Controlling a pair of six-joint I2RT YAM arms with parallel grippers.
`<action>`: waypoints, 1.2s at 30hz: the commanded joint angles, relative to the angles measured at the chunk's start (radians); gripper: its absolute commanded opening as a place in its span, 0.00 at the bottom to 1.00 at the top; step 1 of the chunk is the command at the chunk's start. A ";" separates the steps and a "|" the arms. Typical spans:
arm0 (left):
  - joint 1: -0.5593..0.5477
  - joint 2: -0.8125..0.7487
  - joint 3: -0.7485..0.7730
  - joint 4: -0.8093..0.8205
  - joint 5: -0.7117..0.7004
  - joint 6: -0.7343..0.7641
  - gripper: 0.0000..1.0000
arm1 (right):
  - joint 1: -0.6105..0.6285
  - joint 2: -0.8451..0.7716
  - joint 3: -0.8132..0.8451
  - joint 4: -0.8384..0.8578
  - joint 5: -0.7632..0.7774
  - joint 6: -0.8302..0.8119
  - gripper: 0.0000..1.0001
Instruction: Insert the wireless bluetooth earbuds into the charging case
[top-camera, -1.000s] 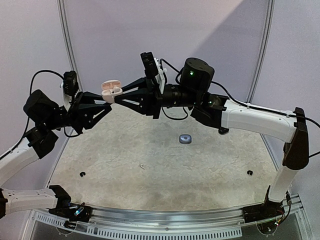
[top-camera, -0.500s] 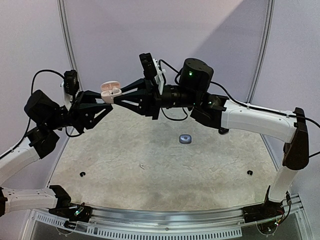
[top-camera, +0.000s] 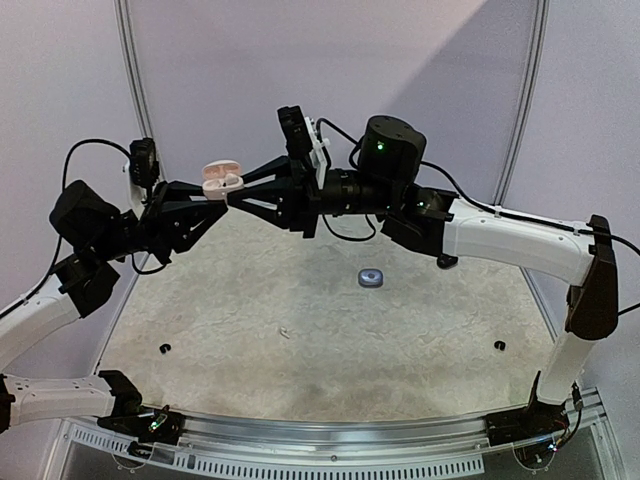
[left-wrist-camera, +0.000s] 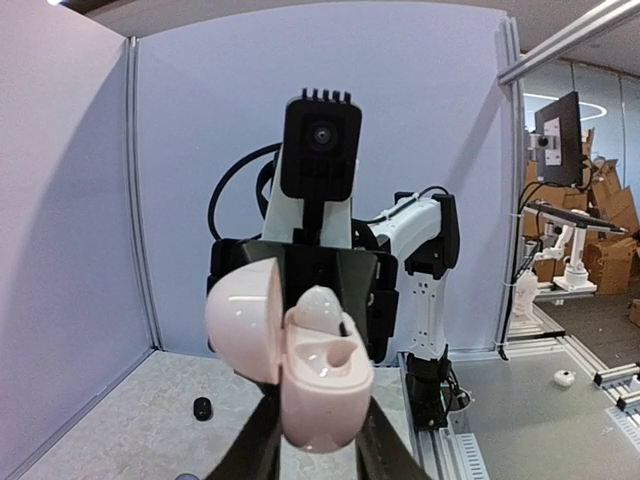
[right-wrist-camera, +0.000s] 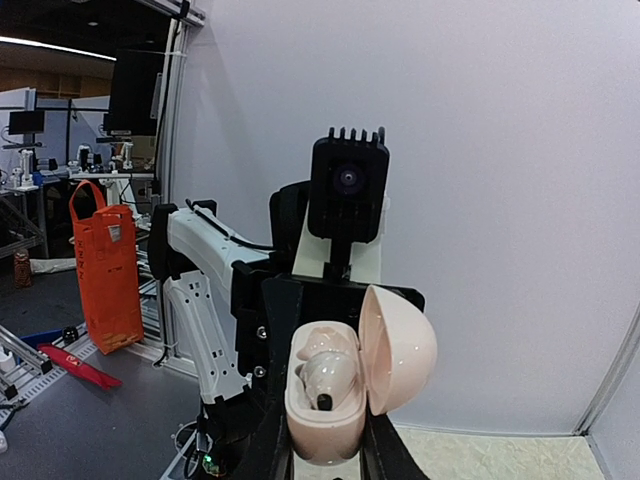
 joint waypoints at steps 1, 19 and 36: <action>-0.025 -0.001 -0.006 0.029 0.038 -0.007 0.30 | 0.002 0.036 -0.010 -0.072 0.045 -0.028 0.00; -0.025 -0.005 -0.005 0.021 0.038 -0.010 0.28 | 0.001 0.024 -0.028 -0.112 0.073 -0.068 0.00; -0.025 -0.012 -0.003 -0.001 0.028 -0.006 0.04 | 0.000 -0.004 -0.066 -0.132 0.090 -0.083 0.00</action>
